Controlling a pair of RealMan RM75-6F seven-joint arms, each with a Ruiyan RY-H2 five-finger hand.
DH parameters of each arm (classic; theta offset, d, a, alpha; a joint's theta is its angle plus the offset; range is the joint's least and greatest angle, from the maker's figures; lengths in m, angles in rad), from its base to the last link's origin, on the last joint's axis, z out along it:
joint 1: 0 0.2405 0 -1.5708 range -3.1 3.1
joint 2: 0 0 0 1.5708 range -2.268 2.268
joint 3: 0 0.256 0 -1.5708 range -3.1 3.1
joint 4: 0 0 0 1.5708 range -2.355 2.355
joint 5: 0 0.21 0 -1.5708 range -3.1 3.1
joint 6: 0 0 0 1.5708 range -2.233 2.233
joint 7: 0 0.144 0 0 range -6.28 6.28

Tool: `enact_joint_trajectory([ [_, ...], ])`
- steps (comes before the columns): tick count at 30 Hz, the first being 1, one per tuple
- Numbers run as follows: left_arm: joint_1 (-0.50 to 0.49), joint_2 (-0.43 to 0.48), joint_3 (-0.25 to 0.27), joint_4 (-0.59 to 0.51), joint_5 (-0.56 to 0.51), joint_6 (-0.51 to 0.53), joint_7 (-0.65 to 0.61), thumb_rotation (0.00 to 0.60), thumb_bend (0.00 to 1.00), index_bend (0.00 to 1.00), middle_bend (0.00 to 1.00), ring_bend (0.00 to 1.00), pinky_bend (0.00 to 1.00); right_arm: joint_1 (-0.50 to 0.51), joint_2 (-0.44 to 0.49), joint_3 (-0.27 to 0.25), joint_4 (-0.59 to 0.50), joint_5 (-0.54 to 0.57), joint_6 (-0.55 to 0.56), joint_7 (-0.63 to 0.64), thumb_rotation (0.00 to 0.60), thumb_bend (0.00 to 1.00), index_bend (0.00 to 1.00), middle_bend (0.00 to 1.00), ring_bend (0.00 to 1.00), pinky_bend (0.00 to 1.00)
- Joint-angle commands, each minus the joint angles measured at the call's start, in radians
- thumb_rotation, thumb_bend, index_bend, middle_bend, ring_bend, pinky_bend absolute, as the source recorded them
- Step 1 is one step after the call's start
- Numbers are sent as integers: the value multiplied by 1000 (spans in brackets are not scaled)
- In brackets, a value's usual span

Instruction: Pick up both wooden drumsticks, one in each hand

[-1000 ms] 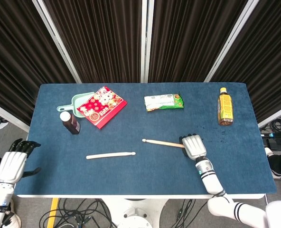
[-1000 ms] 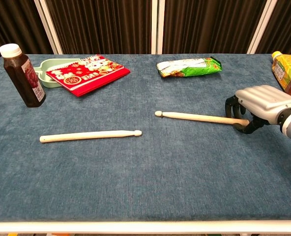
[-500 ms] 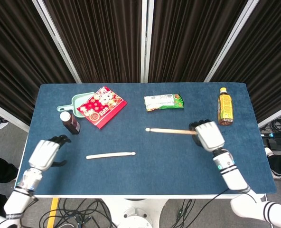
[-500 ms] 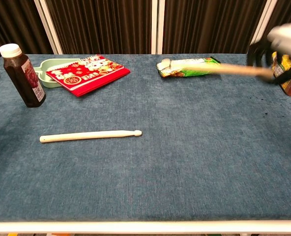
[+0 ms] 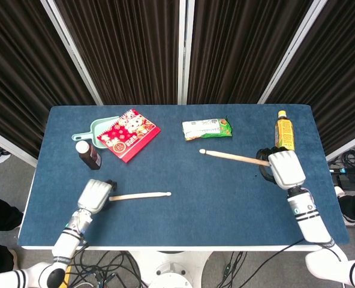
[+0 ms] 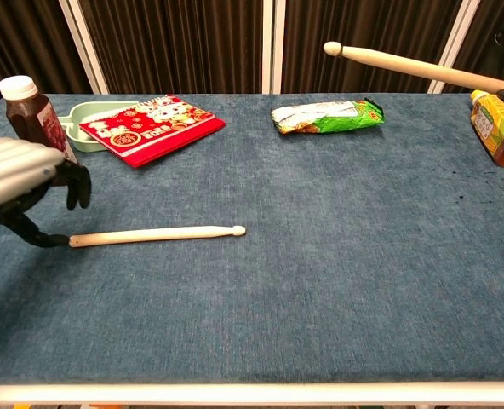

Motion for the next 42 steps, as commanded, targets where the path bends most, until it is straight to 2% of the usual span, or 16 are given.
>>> enact_joint_trajectory([
  [1,-27,-48,-4,15,-66,-17,69,600,204,461,473,738,888,-3,-6,-5,13,0,-3,14,600,797,635,635,460,483],
  [12,-63,-144,-5,100,-153,26,185,600,248,475,489,749,902,-3,-29,-15,55,4,-24,54,600,796,635,631,459,483],
  [30,-108,-141,16,67,-254,31,301,600,286,503,508,752,908,-2,-42,-18,72,22,-48,58,600,797,639,622,458,483],
  [42,-127,-141,30,66,-259,29,273,600,348,542,586,770,908,-4,-46,-23,80,30,-59,60,600,796,639,621,458,483],
])
